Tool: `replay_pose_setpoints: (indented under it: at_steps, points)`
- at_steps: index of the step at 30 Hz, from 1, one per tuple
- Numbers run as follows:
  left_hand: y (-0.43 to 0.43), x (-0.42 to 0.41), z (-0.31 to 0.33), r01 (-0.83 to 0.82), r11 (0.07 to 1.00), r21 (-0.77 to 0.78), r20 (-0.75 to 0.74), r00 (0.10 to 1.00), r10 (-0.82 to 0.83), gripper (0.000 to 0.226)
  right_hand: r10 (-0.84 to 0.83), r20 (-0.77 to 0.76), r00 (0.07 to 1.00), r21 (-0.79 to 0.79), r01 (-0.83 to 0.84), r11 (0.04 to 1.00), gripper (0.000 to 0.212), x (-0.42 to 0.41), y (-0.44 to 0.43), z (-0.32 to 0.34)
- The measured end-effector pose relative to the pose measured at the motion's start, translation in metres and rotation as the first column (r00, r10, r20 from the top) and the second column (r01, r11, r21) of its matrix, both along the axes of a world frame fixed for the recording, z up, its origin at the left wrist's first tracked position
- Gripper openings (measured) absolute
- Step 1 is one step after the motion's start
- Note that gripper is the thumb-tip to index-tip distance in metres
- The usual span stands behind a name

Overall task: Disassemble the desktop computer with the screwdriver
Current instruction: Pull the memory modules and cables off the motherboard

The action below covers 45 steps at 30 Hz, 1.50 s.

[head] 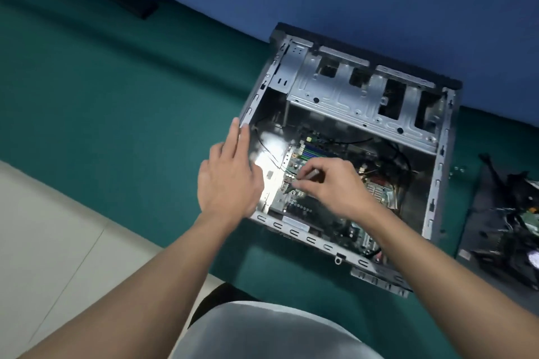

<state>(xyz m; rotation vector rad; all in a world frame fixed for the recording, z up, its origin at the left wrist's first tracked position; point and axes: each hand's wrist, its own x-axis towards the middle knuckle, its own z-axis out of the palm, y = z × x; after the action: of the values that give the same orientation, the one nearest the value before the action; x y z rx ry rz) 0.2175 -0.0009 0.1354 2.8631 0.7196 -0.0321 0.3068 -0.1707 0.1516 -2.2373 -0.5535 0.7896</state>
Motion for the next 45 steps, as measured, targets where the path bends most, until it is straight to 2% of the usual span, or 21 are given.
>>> replay_pose_setpoints:
  at_steps: [4, 7, 13, 18, 27, 31, 37, 40, 45]
  points:
    - [-0.002, 0.001, 0.000, -0.011, 1.000, 0.011, 0.018, 1.000, 0.010, 0.069, 0.205, 0.034, 0.978, -0.076, -0.202, 0.977, 0.005, 0.003, 0.016, -0.021]
    - [-0.003, 0.000, -0.001, -0.015, 0.999, 0.028, 0.036, 0.999, 0.014, 0.069, 0.363, 0.056, 0.930, -0.142, -0.352, 0.925, 0.012, 0.004, 0.025, -0.032]
    - [-0.003, 0.000, -0.004, -0.020, 0.999, 0.041, 0.050, 0.999, 0.018, 0.071, 0.508, 0.062, 0.859, -0.220, -0.485, 0.847, 0.017, 0.000, 0.034, -0.045]
    - [-0.003, 0.000, -0.003, -0.024, 0.999, 0.031, 0.060, 0.998, 0.023, 0.071, 0.482, 0.002, 0.876, -0.208, -0.471, 0.857, 0.018, -0.001, 0.030, -0.052]
    - [-0.003, 0.000, -0.005, -0.027, 0.999, 0.017, 0.067, 0.997, 0.026, 0.071, 0.453, 0.027, 0.891, -0.215, -0.437, 0.873, 0.016, -0.005, 0.030, -0.064]
    - [-0.003, 0.000, -0.005, -0.032, 0.999, 0.019, 0.067, 0.997, 0.030, 0.071, 0.388, 0.037, 0.921, -0.178, -0.376, 0.909, 0.019, -0.004, 0.029, -0.065]
    - [-0.002, 0.000, -0.006, -0.032, 0.999, 0.030, 0.066, 0.997, 0.030, 0.071, 0.414, 0.030, 0.910, -0.212, -0.399, 0.892, 0.015, -0.003, 0.031, -0.063]
    - [-0.003, 0.000, -0.007, -0.031, 0.999, 0.027, 0.064, 0.998, 0.029, 0.071, 0.528, 0.049, 0.848, -0.261, -0.499, 0.826, 0.020, -0.005, 0.036, -0.056]
    - [-0.003, 0.000, -0.006, -0.030, 0.999, 0.020, 0.056, 0.998, 0.029, 0.071, 0.738, 0.126, 0.663, -0.444, -0.628, 0.639, 0.039, -0.004, 0.048, -0.036]
